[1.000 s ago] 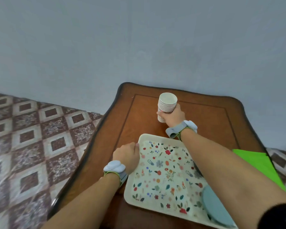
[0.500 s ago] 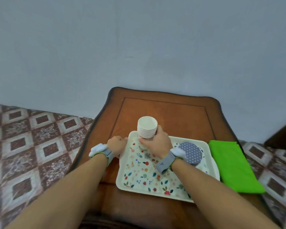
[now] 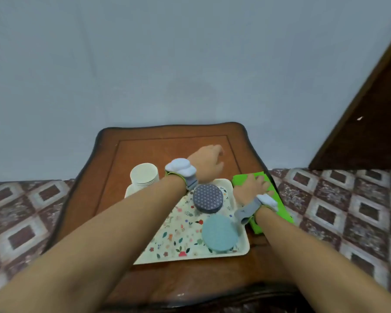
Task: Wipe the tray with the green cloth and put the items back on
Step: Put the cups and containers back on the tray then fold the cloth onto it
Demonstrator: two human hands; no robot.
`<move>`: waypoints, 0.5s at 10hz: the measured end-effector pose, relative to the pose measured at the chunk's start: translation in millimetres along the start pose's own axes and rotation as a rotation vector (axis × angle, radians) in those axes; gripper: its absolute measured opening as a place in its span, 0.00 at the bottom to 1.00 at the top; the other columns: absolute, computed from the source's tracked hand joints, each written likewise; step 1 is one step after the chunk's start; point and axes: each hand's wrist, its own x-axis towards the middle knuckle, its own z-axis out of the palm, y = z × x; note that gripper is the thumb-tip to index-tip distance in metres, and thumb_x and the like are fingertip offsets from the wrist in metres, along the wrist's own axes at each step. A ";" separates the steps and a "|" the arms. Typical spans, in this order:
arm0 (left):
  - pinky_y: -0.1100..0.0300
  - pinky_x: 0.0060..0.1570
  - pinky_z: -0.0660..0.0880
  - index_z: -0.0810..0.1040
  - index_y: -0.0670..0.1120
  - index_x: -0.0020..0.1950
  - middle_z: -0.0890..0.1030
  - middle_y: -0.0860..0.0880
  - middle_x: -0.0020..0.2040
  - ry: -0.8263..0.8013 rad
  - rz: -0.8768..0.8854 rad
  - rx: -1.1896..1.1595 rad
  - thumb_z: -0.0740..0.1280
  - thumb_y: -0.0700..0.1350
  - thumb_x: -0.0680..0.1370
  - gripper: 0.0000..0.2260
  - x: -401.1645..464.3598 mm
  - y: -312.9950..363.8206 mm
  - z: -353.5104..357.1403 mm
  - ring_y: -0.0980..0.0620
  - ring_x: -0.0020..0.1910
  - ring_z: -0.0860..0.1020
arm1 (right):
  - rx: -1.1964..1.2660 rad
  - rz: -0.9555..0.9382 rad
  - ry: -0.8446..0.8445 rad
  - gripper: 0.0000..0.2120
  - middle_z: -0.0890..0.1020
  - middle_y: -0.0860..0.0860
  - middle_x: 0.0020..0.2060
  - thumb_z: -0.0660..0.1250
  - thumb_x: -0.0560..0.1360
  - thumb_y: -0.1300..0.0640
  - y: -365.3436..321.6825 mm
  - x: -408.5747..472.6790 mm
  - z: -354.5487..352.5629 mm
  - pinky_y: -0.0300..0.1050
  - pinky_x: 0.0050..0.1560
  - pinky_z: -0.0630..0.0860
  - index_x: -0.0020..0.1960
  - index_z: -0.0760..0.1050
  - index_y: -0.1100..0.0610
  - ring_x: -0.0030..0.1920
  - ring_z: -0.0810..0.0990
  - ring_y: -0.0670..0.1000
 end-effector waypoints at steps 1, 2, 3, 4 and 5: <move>0.51 0.61 0.72 0.70 0.41 0.69 0.74 0.40 0.66 -0.281 -0.115 0.089 0.64 0.46 0.80 0.19 23.1 21.4 59.4 0.39 0.65 0.74 | -0.066 0.143 -0.034 0.26 0.68 0.58 0.68 0.69 0.71 0.47 24.0 24.5 7.1 0.58 0.70 0.61 0.65 0.68 0.57 0.68 0.65 0.61; 0.51 0.63 0.71 0.67 0.41 0.72 0.72 0.41 0.69 -0.372 -0.186 0.153 0.67 0.43 0.78 0.23 39.9 32.6 97.6 0.41 0.67 0.73 | -0.050 0.204 -0.021 0.32 0.68 0.57 0.66 0.72 0.68 0.49 22.7 43.5 8.8 0.56 0.71 0.61 0.67 0.66 0.58 0.68 0.65 0.60; 0.51 0.64 0.69 0.65 0.41 0.75 0.72 0.40 0.71 -0.404 -0.257 0.056 0.66 0.43 0.79 0.24 55.7 31.7 122.5 0.41 0.68 0.72 | -0.062 0.208 -0.115 0.25 0.70 0.57 0.66 0.71 0.72 0.49 24.1 68.4 6.4 0.51 0.68 0.63 0.63 0.69 0.59 0.66 0.69 0.58; 0.52 0.63 0.67 0.68 0.43 0.72 0.72 0.41 0.68 -0.358 -0.210 0.158 0.67 0.49 0.78 0.24 67.2 24.5 144.6 0.40 0.67 0.71 | 0.020 0.095 -0.228 0.25 0.75 0.58 0.65 0.72 0.72 0.47 32.9 89.1 5.1 0.51 0.67 0.69 0.62 0.72 0.62 0.65 0.74 0.60; 0.55 0.46 0.70 0.74 0.44 0.67 0.76 0.42 0.64 -0.350 -0.227 0.094 0.68 0.48 0.76 0.20 76.1 23.8 146.0 0.40 0.63 0.75 | 0.060 0.013 -0.296 0.33 0.76 0.61 0.65 0.74 0.70 0.49 34.3 93.1 0.0 0.55 0.64 0.74 0.68 0.69 0.65 0.66 0.75 0.62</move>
